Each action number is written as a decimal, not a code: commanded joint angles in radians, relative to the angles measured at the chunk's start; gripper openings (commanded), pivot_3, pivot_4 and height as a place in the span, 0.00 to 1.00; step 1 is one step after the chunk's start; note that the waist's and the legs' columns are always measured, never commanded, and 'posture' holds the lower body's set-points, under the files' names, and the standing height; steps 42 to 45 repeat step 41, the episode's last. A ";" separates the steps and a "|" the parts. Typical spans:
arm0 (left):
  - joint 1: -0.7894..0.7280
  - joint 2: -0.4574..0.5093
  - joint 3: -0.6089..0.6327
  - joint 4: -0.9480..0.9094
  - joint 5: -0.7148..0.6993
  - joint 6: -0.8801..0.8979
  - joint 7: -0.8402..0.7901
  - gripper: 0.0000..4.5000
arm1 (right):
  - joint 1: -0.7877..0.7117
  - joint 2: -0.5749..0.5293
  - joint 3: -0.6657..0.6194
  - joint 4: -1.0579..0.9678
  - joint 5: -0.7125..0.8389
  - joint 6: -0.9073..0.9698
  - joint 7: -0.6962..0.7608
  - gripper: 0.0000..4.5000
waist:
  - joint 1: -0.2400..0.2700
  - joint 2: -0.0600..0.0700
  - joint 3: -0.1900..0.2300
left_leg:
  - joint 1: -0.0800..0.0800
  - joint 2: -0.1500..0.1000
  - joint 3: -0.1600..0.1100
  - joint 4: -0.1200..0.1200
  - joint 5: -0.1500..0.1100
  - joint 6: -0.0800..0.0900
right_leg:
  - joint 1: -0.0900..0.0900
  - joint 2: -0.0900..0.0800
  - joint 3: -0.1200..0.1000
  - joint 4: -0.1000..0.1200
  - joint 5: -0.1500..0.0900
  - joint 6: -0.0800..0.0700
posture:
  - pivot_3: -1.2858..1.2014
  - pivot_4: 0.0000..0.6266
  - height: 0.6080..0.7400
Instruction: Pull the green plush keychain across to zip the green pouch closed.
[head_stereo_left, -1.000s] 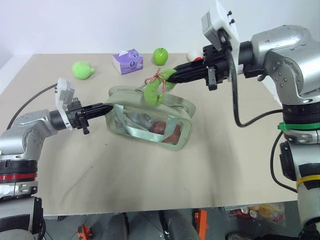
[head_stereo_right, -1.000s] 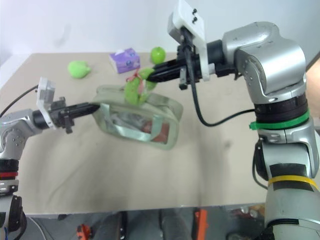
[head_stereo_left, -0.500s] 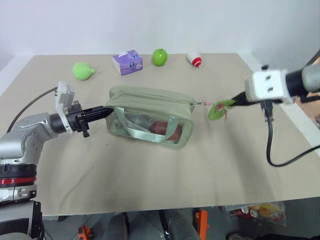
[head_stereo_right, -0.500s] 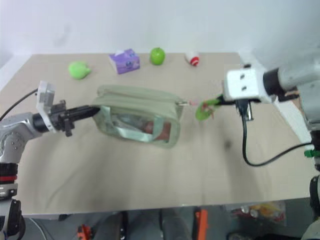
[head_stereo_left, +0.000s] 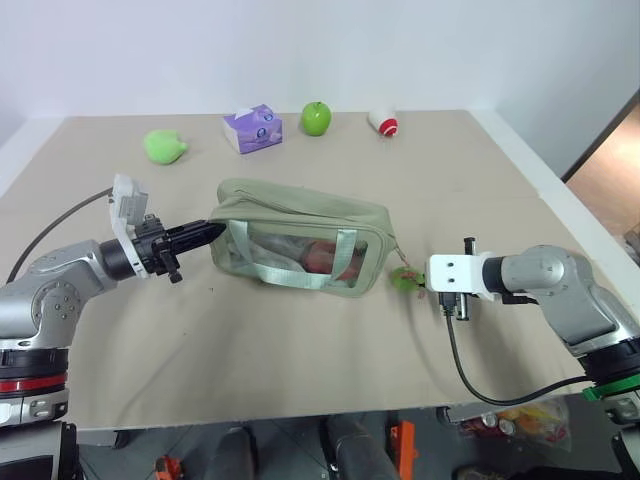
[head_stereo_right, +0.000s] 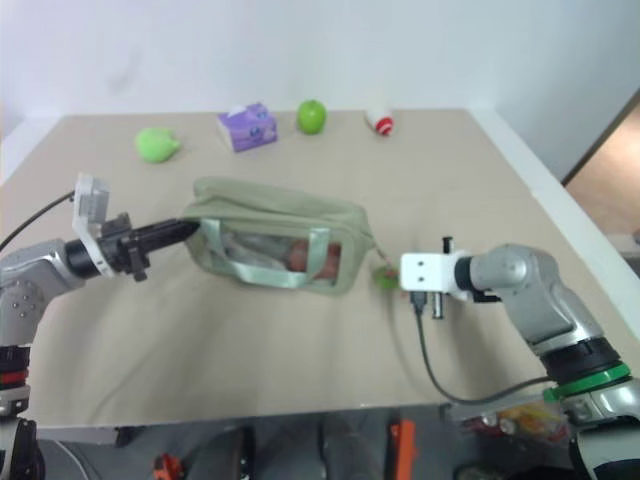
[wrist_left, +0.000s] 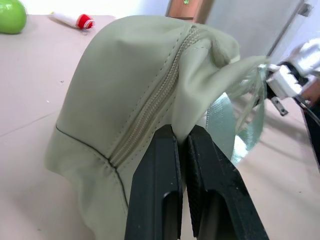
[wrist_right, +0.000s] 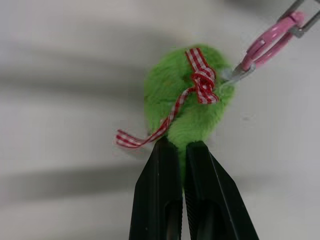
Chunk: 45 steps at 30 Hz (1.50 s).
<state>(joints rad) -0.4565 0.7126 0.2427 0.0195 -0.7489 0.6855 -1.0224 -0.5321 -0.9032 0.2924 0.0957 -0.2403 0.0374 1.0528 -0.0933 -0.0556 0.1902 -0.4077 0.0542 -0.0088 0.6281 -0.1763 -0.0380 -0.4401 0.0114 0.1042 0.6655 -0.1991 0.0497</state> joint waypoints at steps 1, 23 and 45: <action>-0.008 0.009 0.040 -0.035 -0.026 0.013 0.019 0.00 | 0.000 0.060 0.080 0.048 -0.065 0.010 -0.001 0.01 | -0.011 -0.004 -0.002 | 0.005 0.000 -0.001 0.000 0.000 0.000 | 0.003 0.000 0.000 -0.001 -0.001 -0.001 | 0.52 0.24 1.00; 0.022 0.009 0.062 -0.016 -0.045 0.058 0.071 0.99 | -0.130 0.048 -0.440 -0.024 0.673 0.509 0.271 0.88 | -0.009 0.000 0.002 | 0.001 -0.006 -0.008 -0.008 -0.005 -0.003 | -0.001 0.001 0.005 -0.003 -0.003 -0.001 | 0.52 0.24 1.00; 0.304 0.059 0.367 -0.097 -0.106 0.092 0.178 0.99 | 0.121 -0.043 -0.677 -0.261 0.856 0.672 0.112 0.88 | 0.002 0.003 0.004 | 0.000 -0.006 -0.009 -0.007 -0.012 -0.003 | -0.001 0.000 0.004 -0.003 -0.011 -0.001 | 0.52 0.24 1.00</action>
